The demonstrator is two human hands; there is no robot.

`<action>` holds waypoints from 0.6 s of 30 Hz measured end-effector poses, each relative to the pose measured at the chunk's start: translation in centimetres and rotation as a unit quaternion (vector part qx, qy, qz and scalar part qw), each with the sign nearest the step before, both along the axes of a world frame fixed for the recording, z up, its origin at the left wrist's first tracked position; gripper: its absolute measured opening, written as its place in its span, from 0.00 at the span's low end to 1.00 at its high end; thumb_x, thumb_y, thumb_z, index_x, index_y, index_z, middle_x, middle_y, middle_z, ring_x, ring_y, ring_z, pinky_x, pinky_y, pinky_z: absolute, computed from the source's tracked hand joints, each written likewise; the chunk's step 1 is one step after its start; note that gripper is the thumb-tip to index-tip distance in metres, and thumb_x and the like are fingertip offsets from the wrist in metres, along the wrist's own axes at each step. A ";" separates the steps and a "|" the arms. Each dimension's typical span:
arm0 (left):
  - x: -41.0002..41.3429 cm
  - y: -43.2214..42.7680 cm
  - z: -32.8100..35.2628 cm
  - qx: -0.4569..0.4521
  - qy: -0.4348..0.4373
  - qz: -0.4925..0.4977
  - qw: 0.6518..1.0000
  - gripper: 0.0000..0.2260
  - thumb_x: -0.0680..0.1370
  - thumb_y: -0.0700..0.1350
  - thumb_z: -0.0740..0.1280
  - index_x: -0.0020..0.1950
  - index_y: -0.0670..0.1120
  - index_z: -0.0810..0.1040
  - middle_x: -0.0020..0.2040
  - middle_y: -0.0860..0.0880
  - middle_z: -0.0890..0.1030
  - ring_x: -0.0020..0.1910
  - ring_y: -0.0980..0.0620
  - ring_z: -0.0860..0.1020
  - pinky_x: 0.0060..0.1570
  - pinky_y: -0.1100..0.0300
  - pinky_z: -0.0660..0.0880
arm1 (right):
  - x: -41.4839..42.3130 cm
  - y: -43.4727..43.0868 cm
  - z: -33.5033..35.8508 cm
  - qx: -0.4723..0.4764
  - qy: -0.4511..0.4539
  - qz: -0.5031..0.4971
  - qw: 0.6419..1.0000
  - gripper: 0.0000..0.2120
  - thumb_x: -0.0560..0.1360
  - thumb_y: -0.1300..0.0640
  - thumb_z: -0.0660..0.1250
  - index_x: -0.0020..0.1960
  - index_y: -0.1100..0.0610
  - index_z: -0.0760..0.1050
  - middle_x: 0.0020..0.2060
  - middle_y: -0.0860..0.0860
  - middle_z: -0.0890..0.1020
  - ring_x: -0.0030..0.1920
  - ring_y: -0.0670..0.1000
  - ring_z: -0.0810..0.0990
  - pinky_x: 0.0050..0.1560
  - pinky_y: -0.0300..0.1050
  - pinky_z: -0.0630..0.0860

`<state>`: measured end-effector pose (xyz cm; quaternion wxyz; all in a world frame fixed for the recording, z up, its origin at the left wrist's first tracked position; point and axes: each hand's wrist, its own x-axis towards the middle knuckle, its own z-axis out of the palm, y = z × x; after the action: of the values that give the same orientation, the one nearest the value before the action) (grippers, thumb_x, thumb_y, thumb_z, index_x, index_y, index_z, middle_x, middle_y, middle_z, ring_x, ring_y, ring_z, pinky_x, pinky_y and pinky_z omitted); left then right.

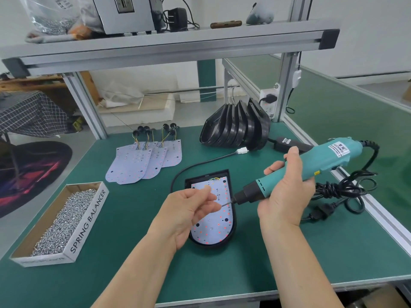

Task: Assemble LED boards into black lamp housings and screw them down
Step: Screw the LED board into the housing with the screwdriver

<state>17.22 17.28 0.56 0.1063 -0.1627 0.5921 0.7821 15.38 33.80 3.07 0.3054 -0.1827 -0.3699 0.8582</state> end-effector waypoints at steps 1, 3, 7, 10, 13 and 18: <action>0.0 0.0 0.1 0.036 -0.007 0.000 0.999 0.11 0.81 0.40 0.68 0.46 0.32 0.83 0.44 0.37 0.86 0.44 0.45 0.87 0.41 0.64 0.82 | -0.1 0.0 0.0 0.001 -0.001 0.000 1.000 0.09 0.78 0.51 0.70 0.49 0.53 0.72 0.28 0.48 0.76 0.28 0.48 0.75 0.30 0.36 0.73; 0.0 -0.3 0.3 0.112 -0.022 -0.023 0.993 0.08 0.80 0.30 0.63 0.49 0.27 0.81 0.50 0.30 0.83 0.51 0.39 0.85 0.47 0.58 0.83 | -0.3 -0.1 -0.1 0.005 -0.004 -0.002 1.000 0.09 0.78 0.51 0.70 0.49 0.53 0.72 0.28 0.48 0.76 0.29 0.48 0.76 0.30 0.36 0.73; 0.3 -0.6 0.4 0.120 -0.023 -0.064 0.991 0.12 0.77 0.22 0.58 0.55 0.27 0.79 0.52 0.30 0.83 0.53 0.40 0.85 0.46 0.62 0.82 | -0.6 -0.2 -0.3 0.006 -0.006 -0.003 1.000 0.09 0.78 0.51 0.70 0.50 0.54 0.72 0.27 0.47 0.76 0.29 0.48 0.76 0.31 0.36 0.74; 0.3 -0.5 0.0 0.100 -0.020 -0.055 0.993 0.08 0.78 0.25 0.62 0.55 0.29 0.78 0.50 0.31 0.84 0.51 0.41 0.86 0.43 0.64 0.82 | -0.7 -0.4 -0.3 0.001 -0.006 0.001 1.000 0.10 0.78 0.50 0.70 0.49 0.54 0.72 0.28 0.48 0.76 0.28 0.48 0.76 0.31 0.36 0.74; 0.4 -0.4 -0.3 0.061 -0.009 -0.036 0.997 0.05 0.80 0.31 0.66 0.55 0.32 0.76 0.45 0.35 0.85 0.46 0.43 0.87 0.40 0.65 0.81 | -0.8 -0.4 0.0 0.004 -0.001 0.001 1.000 0.09 0.78 0.51 0.70 0.49 0.53 0.72 0.28 0.48 0.76 0.28 0.48 0.76 0.31 0.36 0.73; 0.4 0.1 -0.7 -0.042 0.016 -0.008 0.999 0.05 0.76 0.39 0.73 0.43 0.39 0.80 0.33 0.44 0.83 0.27 0.55 0.80 0.27 0.69 0.74 | -1.0 -0.4 0.3 0.002 0.007 0.003 1.000 0.10 0.78 0.51 0.70 0.51 0.55 0.72 0.27 0.47 0.76 0.28 0.48 0.75 0.31 0.36 0.73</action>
<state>17.59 17.39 -0.12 0.0962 -0.1495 0.6270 0.7584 14.36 33.39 3.40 0.3057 -0.1752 -0.3705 0.8594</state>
